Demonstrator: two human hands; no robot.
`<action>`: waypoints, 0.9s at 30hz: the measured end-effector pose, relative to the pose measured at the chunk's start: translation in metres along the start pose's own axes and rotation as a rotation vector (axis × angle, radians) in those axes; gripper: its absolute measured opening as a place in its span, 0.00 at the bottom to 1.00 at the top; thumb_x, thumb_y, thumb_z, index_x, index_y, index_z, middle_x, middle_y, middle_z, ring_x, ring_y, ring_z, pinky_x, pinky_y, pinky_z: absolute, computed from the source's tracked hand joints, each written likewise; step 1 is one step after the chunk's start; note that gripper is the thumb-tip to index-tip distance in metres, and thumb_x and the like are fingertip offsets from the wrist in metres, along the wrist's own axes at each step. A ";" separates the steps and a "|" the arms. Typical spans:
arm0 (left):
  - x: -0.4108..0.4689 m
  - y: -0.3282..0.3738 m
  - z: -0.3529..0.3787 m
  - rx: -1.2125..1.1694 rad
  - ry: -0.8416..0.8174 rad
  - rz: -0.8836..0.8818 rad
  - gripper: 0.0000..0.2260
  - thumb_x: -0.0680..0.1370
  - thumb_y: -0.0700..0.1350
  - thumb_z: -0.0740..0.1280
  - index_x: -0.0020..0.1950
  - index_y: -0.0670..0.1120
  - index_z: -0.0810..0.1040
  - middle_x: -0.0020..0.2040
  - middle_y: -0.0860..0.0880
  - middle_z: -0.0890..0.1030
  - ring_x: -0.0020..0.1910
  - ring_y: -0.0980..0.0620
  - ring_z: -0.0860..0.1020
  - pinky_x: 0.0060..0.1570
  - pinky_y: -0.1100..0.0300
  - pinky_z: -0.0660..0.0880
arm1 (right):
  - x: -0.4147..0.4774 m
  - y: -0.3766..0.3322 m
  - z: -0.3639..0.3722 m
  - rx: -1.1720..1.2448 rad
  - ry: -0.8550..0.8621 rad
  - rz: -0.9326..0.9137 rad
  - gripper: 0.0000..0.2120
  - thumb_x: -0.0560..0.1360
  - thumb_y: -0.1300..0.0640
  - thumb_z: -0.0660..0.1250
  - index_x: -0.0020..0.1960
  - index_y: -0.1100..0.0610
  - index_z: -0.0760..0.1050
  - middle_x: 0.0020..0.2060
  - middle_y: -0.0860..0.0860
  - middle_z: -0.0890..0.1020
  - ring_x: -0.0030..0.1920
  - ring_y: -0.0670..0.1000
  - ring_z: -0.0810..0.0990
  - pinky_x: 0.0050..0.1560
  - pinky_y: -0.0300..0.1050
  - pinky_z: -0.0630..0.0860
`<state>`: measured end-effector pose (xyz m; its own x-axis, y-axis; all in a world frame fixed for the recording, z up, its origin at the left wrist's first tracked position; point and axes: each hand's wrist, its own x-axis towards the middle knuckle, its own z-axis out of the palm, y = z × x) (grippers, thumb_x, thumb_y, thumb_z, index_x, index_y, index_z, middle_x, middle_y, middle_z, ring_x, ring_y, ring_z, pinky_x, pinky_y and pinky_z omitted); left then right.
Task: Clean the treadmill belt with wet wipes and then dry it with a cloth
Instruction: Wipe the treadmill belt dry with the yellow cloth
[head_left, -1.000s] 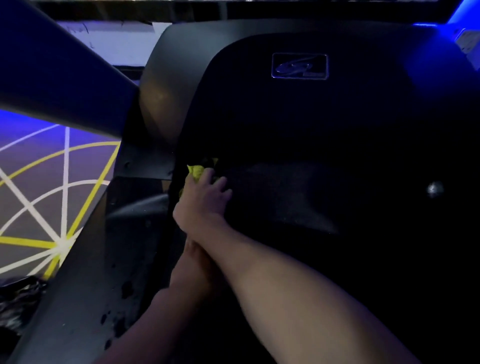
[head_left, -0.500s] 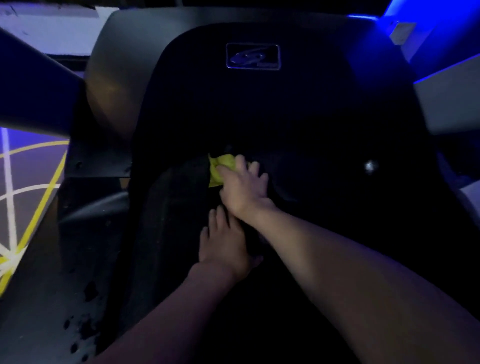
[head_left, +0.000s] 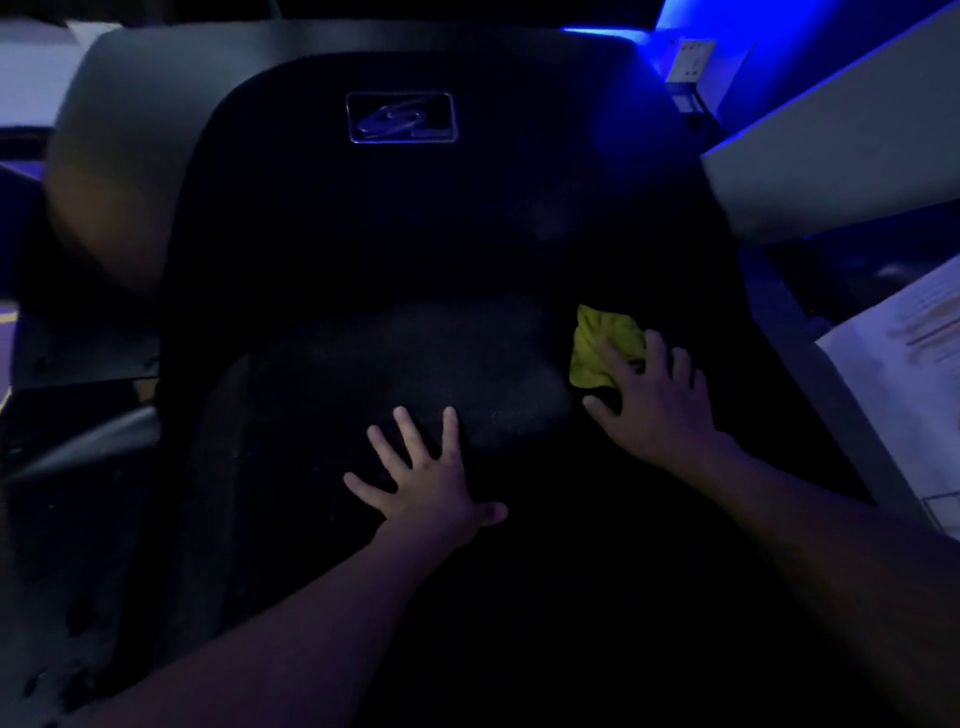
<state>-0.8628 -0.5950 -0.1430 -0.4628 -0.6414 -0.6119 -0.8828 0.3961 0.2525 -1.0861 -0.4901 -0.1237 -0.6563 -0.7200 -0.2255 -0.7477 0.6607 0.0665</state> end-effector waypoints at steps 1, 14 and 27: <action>0.002 0.000 0.000 0.011 0.010 -0.006 0.56 0.68 0.65 0.72 0.75 0.61 0.29 0.71 0.42 0.20 0.70 0.33 0.24 0.63 0.22 0.39 | 0.001 -0.001 0.003 -0.006 0.030 -0.001 0.37 0.76 0.32 0.57 0.79 0.40 0.46 0.75 0.61 0.51 0.69 0.66 0.59 0.68 0.61 0.62; -0.030 -0.070 -0.015 -0.053 0.201 -0.225 0.51 0.65 0.62 0.77 0.78 0.58 0.50 0.79 0.41 0.43 0.77 0.39 0.45 0.71 0.40 0.60 | 0.027 -0.042 0.020 0.096 0.178 0.145 0.24 0.74 0.47 0.65 0.68 0.51 0.69 0.64 0.62 0.68 0.57 0.67 0.71 0.58 0.56 0.70; -0.060 -0.113 -0.003 0.008 0.158 -0.134 0.62 0.62 0.59 0.79 0.80 0.47 0.39 0.79 0.42 0.36 0.78 0.43 0.39 0.75 0.48 0.53 | 0.026 -0.095 0.020 0.180 0.207 0.115 0.25 0.72 0.45 0.69 0.66 0.52 0.71 0.64 0.63 0.66 0.55 0.67 0.71 0.60 0.58 0.70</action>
<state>-0.7358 -0.6027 -0.1327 -0.3490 -0.7837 -0.5138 -0.9368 0.3056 0.1702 -1.0308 -0.5674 -0.1552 -0.7560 -0.6542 -0.0224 -0.6496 0.7539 -0.0980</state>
